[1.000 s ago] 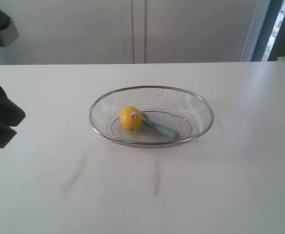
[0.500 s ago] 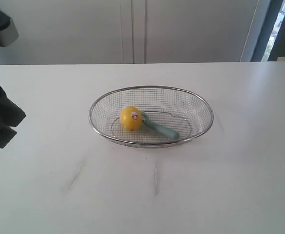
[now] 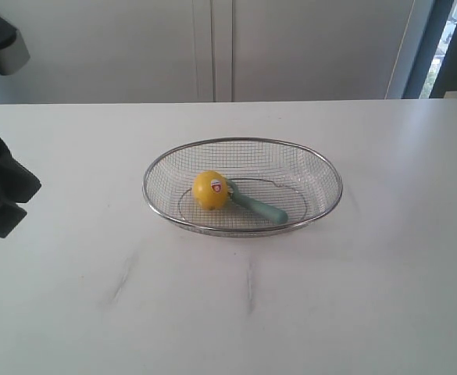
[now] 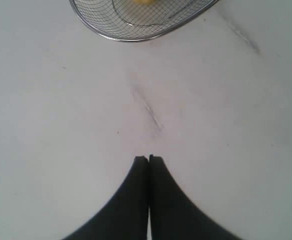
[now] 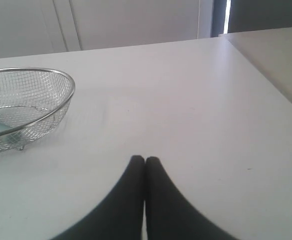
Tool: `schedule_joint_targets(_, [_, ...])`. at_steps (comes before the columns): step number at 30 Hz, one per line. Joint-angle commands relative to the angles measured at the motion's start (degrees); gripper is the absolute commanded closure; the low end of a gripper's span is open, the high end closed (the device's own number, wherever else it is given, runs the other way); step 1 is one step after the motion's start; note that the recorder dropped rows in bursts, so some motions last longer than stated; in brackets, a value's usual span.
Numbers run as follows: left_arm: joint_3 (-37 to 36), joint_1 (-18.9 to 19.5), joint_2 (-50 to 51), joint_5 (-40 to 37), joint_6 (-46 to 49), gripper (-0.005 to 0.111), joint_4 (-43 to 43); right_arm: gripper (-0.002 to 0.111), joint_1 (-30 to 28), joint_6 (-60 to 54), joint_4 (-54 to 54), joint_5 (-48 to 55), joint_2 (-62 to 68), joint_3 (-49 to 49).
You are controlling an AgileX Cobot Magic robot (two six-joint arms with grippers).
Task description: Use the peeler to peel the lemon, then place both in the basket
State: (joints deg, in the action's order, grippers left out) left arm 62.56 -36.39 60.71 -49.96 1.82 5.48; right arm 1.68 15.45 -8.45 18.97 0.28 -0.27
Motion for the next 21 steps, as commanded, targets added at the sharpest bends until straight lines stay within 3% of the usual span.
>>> schedule_joint_targets(1, [-0.27, -0.3, -0.76, -0.64, -0.4, 0.107, -0.55, 0.108, 0.0, 0.29, 1.08, -0.92, -0.28, 0.27])
schedule_joint_targets(16, [-0.27, -0.3, -0.76, -0.64, -0.4, 0.107, -0.55, 0.108, 0.0, 0.29, 1.6, -1.12, -0.28, 0.27])
schedule_joint_targets(21, [-0.27, -0.3, -0.76, -0.64, -0.4, 0.107, -0.55, 0.108, 0.0, -12.12, 2.92, -1.37, -0.28, 0.27])
